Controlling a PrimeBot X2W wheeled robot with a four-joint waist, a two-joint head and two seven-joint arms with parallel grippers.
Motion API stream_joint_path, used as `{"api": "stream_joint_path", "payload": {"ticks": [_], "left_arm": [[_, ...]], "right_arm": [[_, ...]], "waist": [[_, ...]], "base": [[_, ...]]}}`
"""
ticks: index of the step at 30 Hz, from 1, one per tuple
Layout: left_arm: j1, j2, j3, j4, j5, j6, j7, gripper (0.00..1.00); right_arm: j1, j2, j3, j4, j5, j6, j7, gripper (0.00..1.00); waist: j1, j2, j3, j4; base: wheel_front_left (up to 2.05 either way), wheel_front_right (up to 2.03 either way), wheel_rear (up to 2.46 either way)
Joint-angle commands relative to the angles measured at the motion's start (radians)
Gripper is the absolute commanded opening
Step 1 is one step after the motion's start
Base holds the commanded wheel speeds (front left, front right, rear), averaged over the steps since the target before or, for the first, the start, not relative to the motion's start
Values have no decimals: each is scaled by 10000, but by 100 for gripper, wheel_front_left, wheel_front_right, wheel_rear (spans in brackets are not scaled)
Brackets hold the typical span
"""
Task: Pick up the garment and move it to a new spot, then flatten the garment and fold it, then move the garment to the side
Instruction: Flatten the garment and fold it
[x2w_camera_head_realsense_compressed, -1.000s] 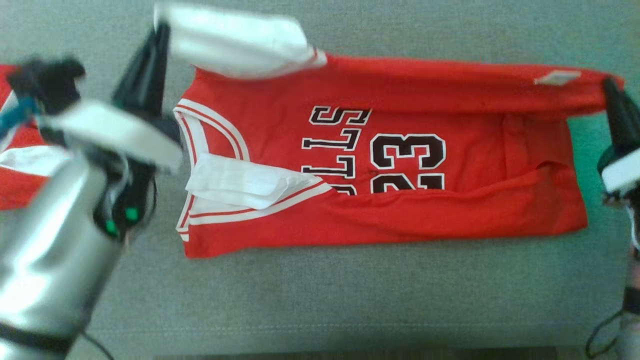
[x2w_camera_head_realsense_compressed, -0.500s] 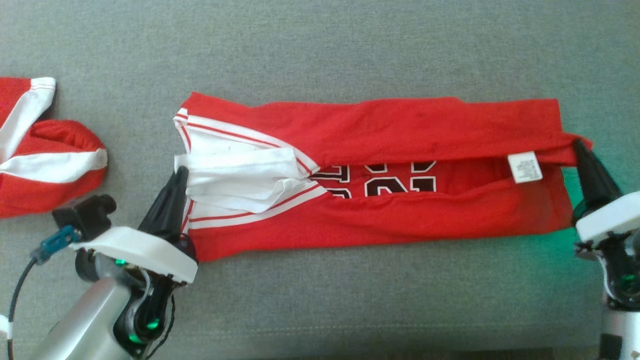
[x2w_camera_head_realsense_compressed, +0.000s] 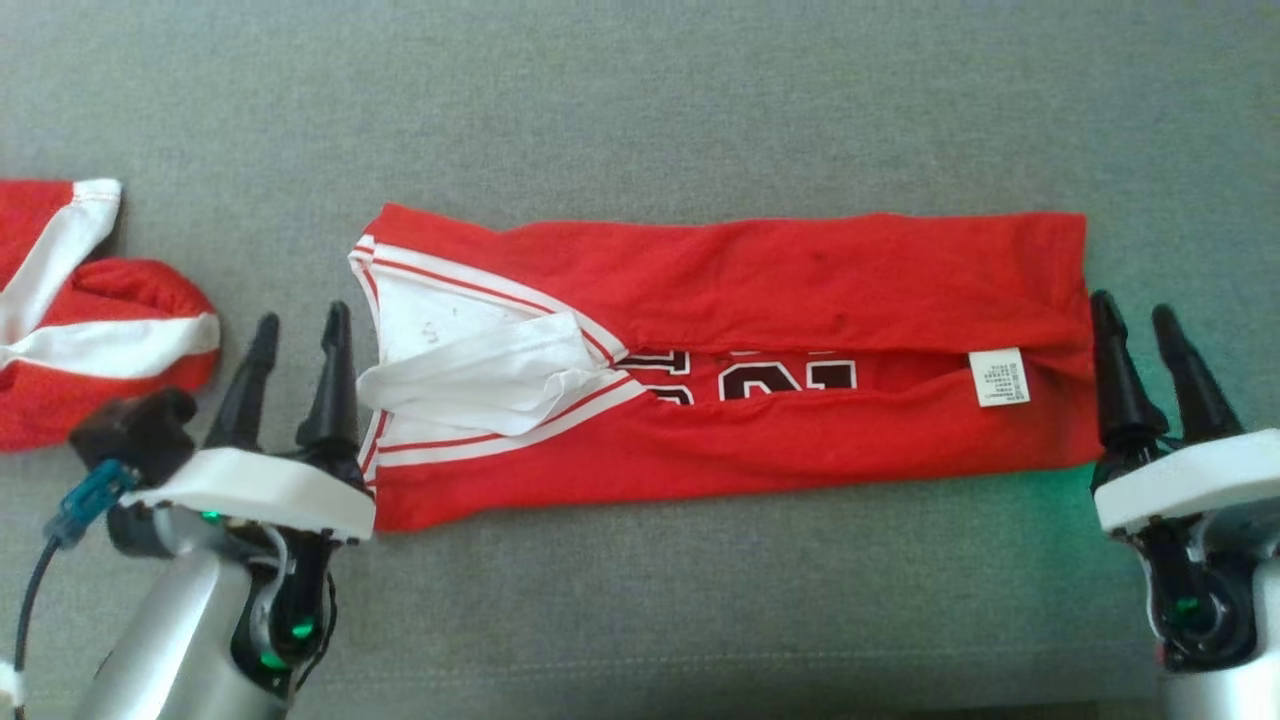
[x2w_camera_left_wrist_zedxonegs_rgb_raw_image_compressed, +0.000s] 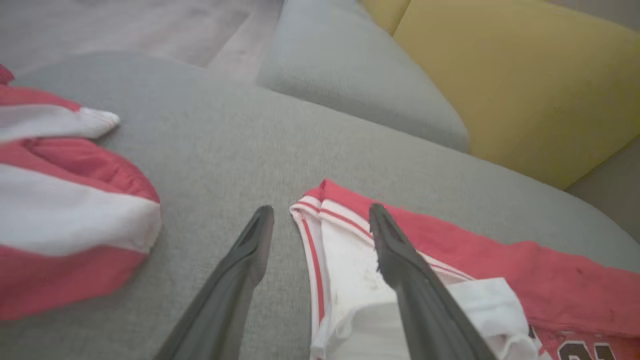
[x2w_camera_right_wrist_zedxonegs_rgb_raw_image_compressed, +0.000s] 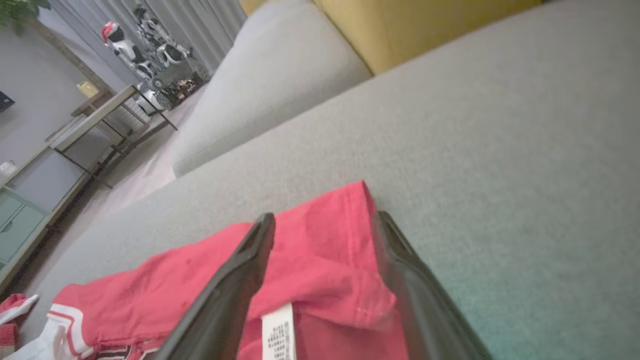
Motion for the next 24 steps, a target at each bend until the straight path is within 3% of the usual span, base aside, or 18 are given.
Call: {"api": "stream_joint_path", "payload": {"ticks": [1,5,10,24], "left_arm": [[-40,61,675,-511,474,80,-120,100],[346,-555,1484,-1448,2071,253,-120,100],[782,-1105,1957,-1996,3344,75,-120,100],[1832,-1632,2323,-1345,4644,-656,-120,100]], "right_arm": [[-45,-257,312,-480,-212,-7,-360,100],[-114,-454,621,-788,-1061,-7,-1279,100],[-52,-643,896,-889,-2335,-7,-1867,100],[709,-330,1285,-295,-3386,-7,-2378,100]], "waist": [[1,-1,-126,-29],[1,-1,-409,-62],[1,-1,-794,-65],[1,-1,-1497,-189]], "base": [[0,0,0],[0,0,0],[0,0,0],[0,0,0]]}}
